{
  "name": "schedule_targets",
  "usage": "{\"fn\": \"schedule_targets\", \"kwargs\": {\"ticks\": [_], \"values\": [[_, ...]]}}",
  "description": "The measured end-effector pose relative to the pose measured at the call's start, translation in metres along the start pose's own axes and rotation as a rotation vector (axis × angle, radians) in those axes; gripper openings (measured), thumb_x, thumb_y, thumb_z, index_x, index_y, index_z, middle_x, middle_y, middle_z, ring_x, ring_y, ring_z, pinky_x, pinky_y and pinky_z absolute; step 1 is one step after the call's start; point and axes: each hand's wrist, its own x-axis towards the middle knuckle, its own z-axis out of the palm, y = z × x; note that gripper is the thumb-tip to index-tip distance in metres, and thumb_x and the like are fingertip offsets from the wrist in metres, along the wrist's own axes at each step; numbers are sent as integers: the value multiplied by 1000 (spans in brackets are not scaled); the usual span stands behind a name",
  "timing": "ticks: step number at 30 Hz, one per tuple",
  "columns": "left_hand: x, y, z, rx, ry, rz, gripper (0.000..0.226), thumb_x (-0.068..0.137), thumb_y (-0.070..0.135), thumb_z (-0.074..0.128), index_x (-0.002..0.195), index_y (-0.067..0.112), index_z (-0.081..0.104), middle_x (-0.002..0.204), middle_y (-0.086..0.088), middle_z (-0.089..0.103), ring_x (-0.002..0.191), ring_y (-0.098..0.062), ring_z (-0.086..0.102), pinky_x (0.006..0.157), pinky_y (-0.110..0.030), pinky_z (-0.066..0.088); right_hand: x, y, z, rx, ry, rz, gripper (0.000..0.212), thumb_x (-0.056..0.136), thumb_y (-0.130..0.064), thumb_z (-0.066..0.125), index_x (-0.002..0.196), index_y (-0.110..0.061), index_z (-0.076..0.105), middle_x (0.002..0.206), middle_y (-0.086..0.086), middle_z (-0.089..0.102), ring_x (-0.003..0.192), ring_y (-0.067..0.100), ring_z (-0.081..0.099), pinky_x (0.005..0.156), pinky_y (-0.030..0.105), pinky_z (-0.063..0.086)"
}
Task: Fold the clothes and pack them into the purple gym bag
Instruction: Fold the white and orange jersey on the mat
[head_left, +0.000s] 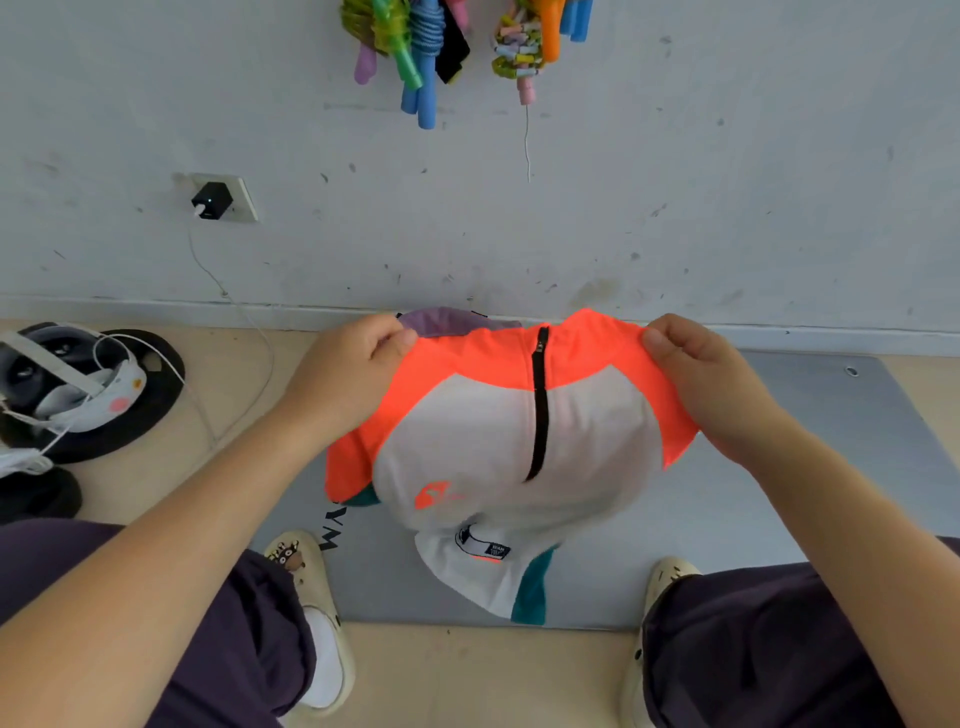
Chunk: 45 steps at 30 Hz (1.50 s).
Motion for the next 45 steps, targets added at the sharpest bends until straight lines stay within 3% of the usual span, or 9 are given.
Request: {"fn": "schedule_targets", "kwargs": {"ticks": [7,14,18,25,29,32,37,42,45], "values": [[-6,-8,-13,97,-754,-128,65,67,73,68,55,20,31,56,9,23,52,-11,22,45,-22,18,-10,-4,-10,-460,-727,146,56,71,-69,69,77,-13,70,71,6,58,66,8,52,67,29,38],[-9,-6,1,-507,-478,-269,32,95,40,54,97,11,68,81,10,67,74,-4,58,70,-20,44,-11,2,-5,-31,-463,39,34,97,-31,52,90,3,54,74,3,48,69,13,46,67,31,36],[-5,5,3,-464,-317,-269,25,98,40,55,88,22,70,77,13,68,72,-6,60,68,-24,46,-13,-8,3,125,-371,115,40,96,-39,55,99,1,57,83,6,60,77,16,56,70,31,45],[-10,8,-20,-10,-913,-160,62,50,76,72,65,18,58,63,7,53,58,-11,50,60,-27,36,-19,-14,-14,-260,-858,164,46,69,-59,75,80,-14,74,76,4,73,67,12,68,63,22,51],[-10,3,-16,-174,-774,-152,65,64,70,71,72,7,61,66,-2,55,65,-13,50,66,-34,39,-16,-4,-12,-66,-680,120,37,77,-43,71,89,-8,73,84,11,74,75,17,69,67,28,54],[-9,2,-12,-457,-698,-200,38,83,48,69,108,20,71,110,2,73,107,-12,66,93,-30,50,-14,0,-3,129,-546,94,36,82,-38,63,99,-7,68,87,8,72,77,18,66,68,32,53],[-8,12,-8,-510,-552,-105,11,86,43,63,91,47,73,94,16,75,84,2,69,70,-12,51,-13,-7,3,180,-489,80,33,80,-59,64,92,-30,74,92,0,76,82,15,72,64,23,56],[-10,13,-22,-122,-970,-120,53,54,73,73,80,26,73,75,5,71,67,-3,61,62,-16,46,-15,-11,-9,-219,-976,153,46,63,-58,78,91,-23,75,92,2,76,85,19,73,71,24,55],[-12,9,-21,-2,-1085,-113,56,55,73,73,77,21,74,75,3,72,66,-5,59,68,-22,43,-17,-7,-12,-241,-985,179,43,62,-52,81,88,-19,76,88,4,77,81,20,73,70,25,55]]}}
